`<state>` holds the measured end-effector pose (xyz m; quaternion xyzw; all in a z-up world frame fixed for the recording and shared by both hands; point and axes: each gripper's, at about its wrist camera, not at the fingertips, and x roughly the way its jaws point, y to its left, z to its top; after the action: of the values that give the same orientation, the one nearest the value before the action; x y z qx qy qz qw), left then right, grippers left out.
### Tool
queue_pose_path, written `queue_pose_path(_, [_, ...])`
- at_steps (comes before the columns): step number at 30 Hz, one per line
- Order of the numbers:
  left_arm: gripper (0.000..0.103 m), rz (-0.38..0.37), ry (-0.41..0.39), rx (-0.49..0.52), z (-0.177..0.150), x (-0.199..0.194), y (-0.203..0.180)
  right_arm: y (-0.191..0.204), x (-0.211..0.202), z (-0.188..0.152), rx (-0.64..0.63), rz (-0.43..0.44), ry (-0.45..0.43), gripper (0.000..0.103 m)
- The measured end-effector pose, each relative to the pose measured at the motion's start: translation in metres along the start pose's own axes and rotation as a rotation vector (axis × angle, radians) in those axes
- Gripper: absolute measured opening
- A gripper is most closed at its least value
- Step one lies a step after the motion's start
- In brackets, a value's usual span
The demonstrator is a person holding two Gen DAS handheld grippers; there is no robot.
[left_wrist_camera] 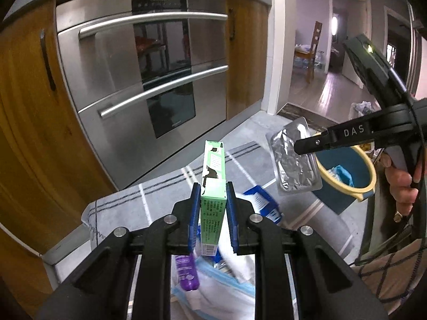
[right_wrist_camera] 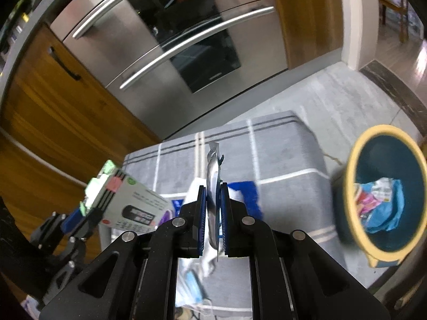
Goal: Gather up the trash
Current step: 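Carry the blister pack and medicine box over the teal bin with both tools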
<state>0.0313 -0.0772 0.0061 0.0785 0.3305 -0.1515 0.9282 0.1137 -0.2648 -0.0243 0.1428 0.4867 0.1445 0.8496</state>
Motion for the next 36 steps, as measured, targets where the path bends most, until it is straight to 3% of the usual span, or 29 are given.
queue_pose_path(9, [0.018, -0.076, -0.054, -0.001, 0.02, -0.011, -0.035, -0.065, -0.041, -0.002, 0.075, -0.081, -0.086, 0.011])
queue_pose_path(14, [0.018, -0.107, -0.055, 0.052, 0.021, -0.01, -0.067, -0.108, -0.053, 0.0, 0.128, -0.161, -0.115, 0.011])
queue_pose_path(19, [0.018, -0.096, -0.088, 0.182, 0.021, -0.015, -0.111, -0.142, -0.056, 0.002, 0.162, -0.231, -0.123, 0.011])
queue_pose_path(27, [0.018, -0.209, -0.1, 0.175, 0.035, -0.005, -0.174, -0.19, -0.062, -0.003, 0.279, -0.234, -0.121, 0.011])
queue_pose_path(32, [0.018, -0.285, -0.166, 0.244, 0.066, -0.007, -0.222, -0.218, -0.07, -0.006, 0.329, -0.265, -0.138, 0.011])
queue_pose_path(36, [0.018, -0.344, -0.154, 0.227, 0.09, 0.012, -0.244, -0.251, -0.07, -0.019, 0.423, -0.271, -0.127, 0.011])
